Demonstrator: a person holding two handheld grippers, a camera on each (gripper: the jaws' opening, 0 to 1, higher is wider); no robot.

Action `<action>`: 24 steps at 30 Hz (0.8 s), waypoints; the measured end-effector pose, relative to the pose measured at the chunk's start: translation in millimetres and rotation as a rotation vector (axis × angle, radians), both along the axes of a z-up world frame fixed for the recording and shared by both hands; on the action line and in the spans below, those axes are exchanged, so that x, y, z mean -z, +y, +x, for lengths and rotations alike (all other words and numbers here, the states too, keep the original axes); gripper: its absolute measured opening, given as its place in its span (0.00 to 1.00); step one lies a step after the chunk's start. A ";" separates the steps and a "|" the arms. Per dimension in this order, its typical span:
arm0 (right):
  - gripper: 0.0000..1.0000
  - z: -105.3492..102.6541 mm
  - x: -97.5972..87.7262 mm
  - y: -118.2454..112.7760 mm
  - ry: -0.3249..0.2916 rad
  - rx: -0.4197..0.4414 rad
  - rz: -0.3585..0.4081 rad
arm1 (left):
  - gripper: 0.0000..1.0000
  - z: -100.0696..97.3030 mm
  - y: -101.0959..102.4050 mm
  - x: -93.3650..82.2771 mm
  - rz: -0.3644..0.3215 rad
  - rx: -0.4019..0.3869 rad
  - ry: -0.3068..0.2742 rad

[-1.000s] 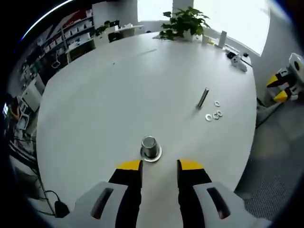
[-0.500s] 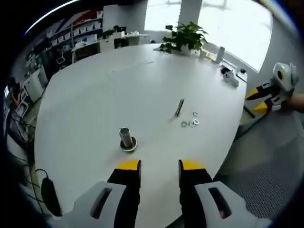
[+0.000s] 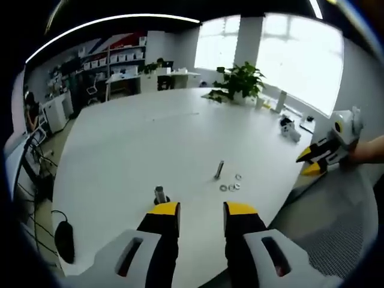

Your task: Place the washer onto the threaded stud by aligning its center hole with the stud, sliding it down to the base, and recovering from edge contact or off-axis alignment until the washer reaches the visible bottom stop.

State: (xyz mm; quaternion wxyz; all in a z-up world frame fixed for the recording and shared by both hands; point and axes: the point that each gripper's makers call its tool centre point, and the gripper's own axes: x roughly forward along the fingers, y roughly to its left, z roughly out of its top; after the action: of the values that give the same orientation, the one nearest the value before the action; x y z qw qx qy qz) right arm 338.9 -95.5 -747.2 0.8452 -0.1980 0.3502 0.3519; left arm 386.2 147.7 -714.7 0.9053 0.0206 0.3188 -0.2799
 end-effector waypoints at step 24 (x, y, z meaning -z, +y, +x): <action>0.26 -4.5 3.4 4.3 0.017 -0.030 -0.006 | 0.29 -53.7 -9.1 -15.5 -0.022 0.031 -0.034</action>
State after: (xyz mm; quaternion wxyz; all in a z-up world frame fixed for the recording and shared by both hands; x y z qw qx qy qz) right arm 334.4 -91.2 -750.6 0.8361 -0.2027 0.3555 0.3653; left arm 332.5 138.6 -699.1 0.9063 0.0204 0.2999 -0.2972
